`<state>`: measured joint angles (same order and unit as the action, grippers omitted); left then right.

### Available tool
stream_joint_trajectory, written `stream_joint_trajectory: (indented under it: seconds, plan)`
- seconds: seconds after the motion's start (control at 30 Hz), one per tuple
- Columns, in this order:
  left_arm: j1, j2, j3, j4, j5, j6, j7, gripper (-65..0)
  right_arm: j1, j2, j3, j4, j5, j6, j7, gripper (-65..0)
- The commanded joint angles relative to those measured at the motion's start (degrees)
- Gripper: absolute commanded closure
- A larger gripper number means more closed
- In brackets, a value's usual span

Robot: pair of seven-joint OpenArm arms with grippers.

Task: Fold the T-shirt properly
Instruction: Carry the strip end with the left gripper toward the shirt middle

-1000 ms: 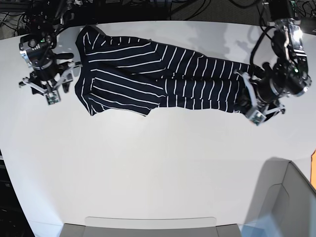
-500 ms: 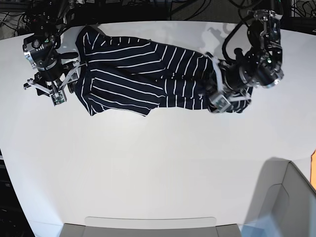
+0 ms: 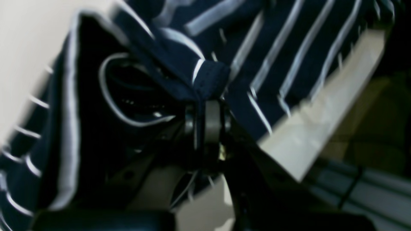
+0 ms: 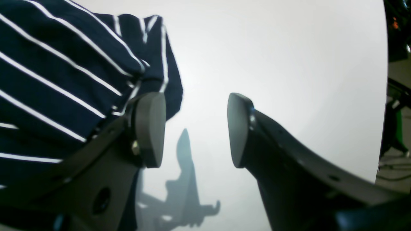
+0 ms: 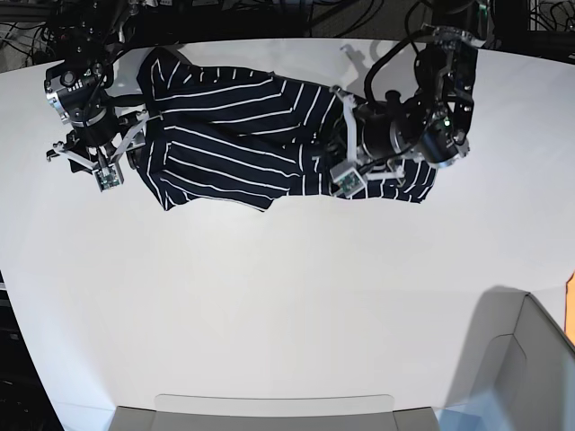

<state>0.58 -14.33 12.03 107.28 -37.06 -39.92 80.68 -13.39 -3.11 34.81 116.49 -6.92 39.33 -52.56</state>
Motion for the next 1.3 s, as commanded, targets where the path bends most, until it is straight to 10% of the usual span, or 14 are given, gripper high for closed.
stream_joint_trajectory:
  seconds: [0.0,0.4,0.6,0.87,1.27]
  plan:
    - [-0.71,0.39,-0.21,0.01,-0.79,-0.08,-0.68,0.0,0.16,0.43,0.05,0.83,0.46,0.67,0.99,-30.9]
    - [-2.03,2.24,5.15,-3.59,-0.79,1.90,-0.68,0.0,0.16,0.70,0.23,0.83,0.46,0.67,0.99,-30.9]
    - [-2.03,2.24,5.51,-3.59,-1.05,1.90,-0.68,-13.8,0.07,0.52,0.05,0.83,0.46,0.67,0.99,-30.9]
    - [-2.03,2.68,5.07,-3.42,-1.49,1.37,-0.68,-14.7,0.07,0.61,0.05,0.83,0.46,0.67,0.99,-30.9]
    - [-5.28,2.15,5.07,-3.68,-29.80,1.46,-0.68,-14.7,0.16,0.87,0.05,-1.98,0.37,0.67,0.99,-30.9]
